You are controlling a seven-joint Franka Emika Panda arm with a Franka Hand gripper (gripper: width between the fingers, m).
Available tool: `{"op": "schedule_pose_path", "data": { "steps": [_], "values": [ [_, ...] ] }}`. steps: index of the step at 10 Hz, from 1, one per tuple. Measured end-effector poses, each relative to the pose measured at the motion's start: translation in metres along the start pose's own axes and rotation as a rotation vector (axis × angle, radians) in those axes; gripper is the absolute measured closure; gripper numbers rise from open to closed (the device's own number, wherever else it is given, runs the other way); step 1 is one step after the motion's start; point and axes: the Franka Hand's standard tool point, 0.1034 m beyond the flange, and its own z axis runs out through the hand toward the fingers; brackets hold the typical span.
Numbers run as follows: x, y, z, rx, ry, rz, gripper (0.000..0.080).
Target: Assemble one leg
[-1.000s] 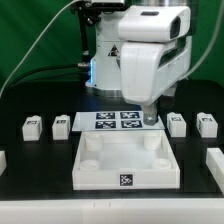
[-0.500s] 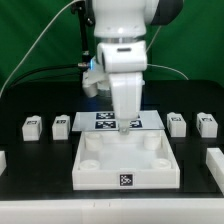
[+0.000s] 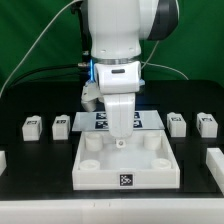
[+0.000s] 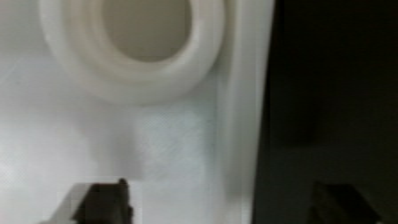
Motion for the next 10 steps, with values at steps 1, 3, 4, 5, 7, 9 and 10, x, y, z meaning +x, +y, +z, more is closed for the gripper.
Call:
{"op": "schedule_pose_path", "data": {
  "steps": [1, 3, 4, 5, 7, 9, 10],
  "values": [
    [-0.0001, -0.0002, 0.0001, 0.000, 0.000, 0.000, 0.0411],
    [-0.0002, -0.0003, 0.0003, 0.001, 0.000, 0.001, 0.0545],
    [-0.0004, -0.0003, 0.0003, 0.001, 0.000, 0.001, 0.0720],
    [-0.0004, 0.0006, -0.0001, -0.004, 0.000, 0.001, 0.0741],
    [-0.0004, 0.0007, -0.0002, -0.004, 0.000, 0.001, 0.0741],
    [-0.0004, 0.0007, -0.0002, -0.004, 0.000, 0.001, 0.0741],
    [-0.0004, 0.0007, -0.0002, -0.004, 0.000, 0.001, 0.0741]
  ]
}}
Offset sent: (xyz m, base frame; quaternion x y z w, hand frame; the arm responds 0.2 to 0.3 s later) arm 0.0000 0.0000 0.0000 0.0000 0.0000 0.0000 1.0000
